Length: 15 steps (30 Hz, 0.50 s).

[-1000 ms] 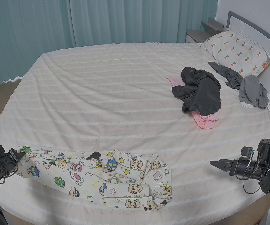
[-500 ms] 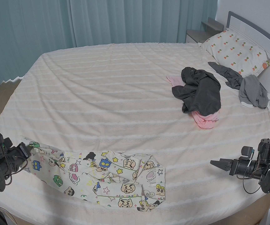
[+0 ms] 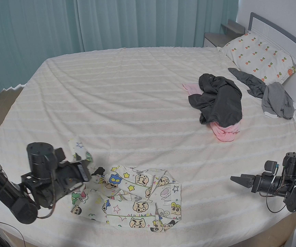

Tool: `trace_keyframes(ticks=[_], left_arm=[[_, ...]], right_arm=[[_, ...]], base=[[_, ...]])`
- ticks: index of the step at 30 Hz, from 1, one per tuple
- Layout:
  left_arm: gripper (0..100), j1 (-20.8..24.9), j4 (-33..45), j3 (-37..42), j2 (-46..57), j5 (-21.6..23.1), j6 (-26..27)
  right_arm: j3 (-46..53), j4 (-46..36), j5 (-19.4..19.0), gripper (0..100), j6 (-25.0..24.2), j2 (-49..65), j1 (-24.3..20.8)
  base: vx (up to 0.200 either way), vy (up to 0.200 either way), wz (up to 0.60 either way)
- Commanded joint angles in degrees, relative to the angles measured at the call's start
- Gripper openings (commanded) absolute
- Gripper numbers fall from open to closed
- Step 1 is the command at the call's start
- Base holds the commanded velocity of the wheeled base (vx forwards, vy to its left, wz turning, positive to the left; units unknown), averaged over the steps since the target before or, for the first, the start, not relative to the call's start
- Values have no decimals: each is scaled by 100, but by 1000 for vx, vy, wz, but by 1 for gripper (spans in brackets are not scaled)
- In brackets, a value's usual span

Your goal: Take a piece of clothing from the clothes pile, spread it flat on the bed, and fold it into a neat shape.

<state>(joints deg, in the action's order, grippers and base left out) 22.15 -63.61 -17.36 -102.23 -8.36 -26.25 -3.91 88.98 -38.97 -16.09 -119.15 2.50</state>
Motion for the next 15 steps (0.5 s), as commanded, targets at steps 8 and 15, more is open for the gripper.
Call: trace_keyframes(ticks=[8, 15], left_arm=[[0, 2478, 191, -1516, -1756, -904, -135], [0, 2549, 191, -1850, -2003, -1124, -328]], right_arm=[[-13, 85, 13, 100, 18, -47, 5], [-4, 85, 13, 100, 18, -56, -4]], base=[[0, 0, 0], [0, 0, 0]])
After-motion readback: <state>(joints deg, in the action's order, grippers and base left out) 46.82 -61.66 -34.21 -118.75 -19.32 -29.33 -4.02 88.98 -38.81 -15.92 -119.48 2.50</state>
